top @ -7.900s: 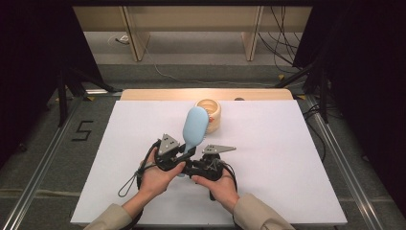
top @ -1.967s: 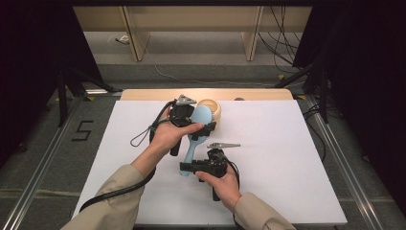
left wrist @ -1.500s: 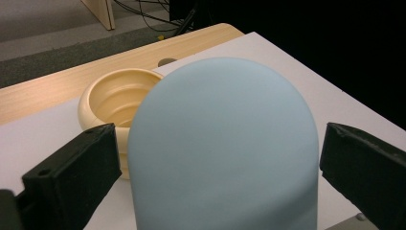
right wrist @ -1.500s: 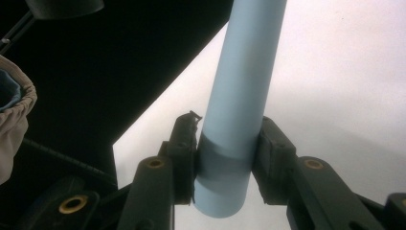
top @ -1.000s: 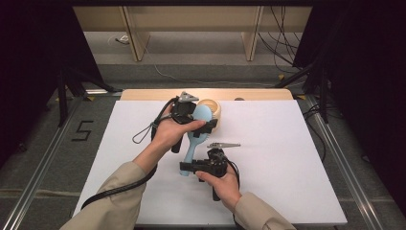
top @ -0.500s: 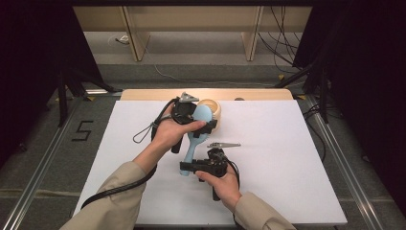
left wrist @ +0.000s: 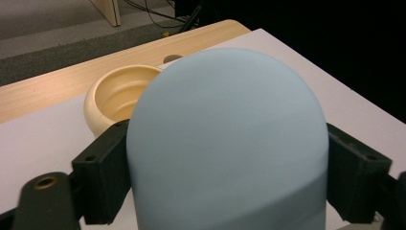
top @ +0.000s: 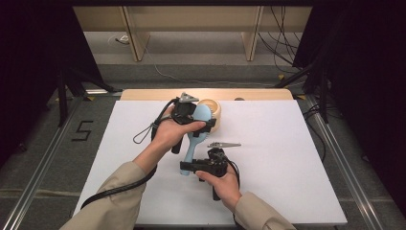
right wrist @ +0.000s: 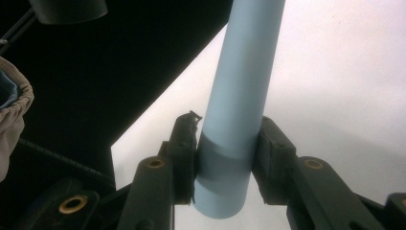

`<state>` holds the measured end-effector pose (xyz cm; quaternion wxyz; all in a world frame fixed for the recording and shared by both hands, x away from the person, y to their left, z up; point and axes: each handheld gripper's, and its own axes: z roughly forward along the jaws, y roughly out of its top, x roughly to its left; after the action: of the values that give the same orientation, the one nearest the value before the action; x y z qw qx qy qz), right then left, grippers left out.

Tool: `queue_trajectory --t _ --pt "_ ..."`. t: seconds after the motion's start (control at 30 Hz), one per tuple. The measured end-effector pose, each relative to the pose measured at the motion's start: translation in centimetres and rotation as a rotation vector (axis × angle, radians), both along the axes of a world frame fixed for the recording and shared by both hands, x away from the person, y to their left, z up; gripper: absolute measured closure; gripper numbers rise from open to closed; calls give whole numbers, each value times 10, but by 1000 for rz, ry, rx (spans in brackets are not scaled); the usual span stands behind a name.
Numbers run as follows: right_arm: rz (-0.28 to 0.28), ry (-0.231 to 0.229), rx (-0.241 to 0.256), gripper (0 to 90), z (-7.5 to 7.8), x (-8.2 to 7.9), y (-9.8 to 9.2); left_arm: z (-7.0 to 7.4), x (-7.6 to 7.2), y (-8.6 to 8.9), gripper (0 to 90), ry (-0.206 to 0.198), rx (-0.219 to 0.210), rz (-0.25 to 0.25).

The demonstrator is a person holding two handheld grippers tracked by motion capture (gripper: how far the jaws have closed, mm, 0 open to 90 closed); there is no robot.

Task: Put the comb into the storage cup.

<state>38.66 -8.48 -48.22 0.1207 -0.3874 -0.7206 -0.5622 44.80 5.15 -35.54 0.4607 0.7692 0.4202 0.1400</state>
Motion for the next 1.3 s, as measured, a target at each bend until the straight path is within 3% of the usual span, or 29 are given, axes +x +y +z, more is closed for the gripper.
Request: queue_trajectory --t 0.43,0.9,1.13,1.3 --pt "-8 -21 -1 649 2 0 0 3 -5 0 190 -37 -20 4" --pt "-41 -60 -38 646 4 0 -1 4 -12 1 192 -98 -45 12" --pt "-72 -63 -57 543 4 3 -3 3 -14 0 193 -126 -58 0" --pt "-107 -95 -94 445 7 5 -6 4 -16 -4 193 -162 -70 -11"
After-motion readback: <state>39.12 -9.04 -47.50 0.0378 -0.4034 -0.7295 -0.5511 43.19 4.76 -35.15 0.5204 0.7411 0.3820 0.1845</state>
